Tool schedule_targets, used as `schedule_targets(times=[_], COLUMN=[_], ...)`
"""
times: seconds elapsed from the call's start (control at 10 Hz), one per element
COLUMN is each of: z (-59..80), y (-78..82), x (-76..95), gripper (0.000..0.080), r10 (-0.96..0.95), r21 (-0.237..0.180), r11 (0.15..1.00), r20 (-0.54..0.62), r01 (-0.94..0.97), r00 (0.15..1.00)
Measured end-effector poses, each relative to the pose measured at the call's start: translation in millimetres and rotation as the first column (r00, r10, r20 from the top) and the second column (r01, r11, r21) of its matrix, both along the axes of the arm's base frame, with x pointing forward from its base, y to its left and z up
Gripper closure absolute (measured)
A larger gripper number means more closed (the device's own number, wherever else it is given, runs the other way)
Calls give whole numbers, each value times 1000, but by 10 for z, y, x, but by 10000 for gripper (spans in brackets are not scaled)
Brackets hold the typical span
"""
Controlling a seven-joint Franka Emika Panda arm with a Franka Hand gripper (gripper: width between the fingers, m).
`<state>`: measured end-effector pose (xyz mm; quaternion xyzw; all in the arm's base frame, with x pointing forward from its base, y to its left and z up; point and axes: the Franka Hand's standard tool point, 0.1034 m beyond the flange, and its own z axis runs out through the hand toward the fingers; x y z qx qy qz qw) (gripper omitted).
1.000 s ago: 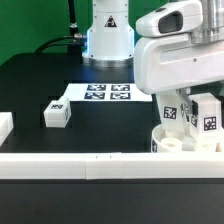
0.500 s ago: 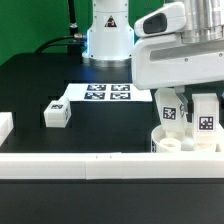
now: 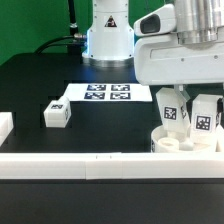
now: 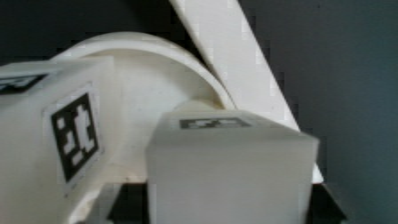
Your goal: Assemble stool
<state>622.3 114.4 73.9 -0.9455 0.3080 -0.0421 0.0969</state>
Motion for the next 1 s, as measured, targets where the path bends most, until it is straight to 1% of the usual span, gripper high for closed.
schedule_targets(times=[0.2, 0.3, 0.4, 0.5, 0.6, 1.0], z=[3, 12, 13, 11, 9, 14], y=[1, 0, 17, 40, 58, 118], x=[0, 0, -4, -4, -3, -7], gripper=[456, 456, 456, 456, 456, 456], r10=[-107, -242, -352, -464, -525, -667], r21=[27, 63, 89, 116, 135, 158], r11=[994, 967, 929, 872, 831, 700], r20=[-19, -51, -83, -114, -131, -203], r01=[107, 245, 359, 476, 539, 697], r00=[994, 969, 932, 878, 841, 717])
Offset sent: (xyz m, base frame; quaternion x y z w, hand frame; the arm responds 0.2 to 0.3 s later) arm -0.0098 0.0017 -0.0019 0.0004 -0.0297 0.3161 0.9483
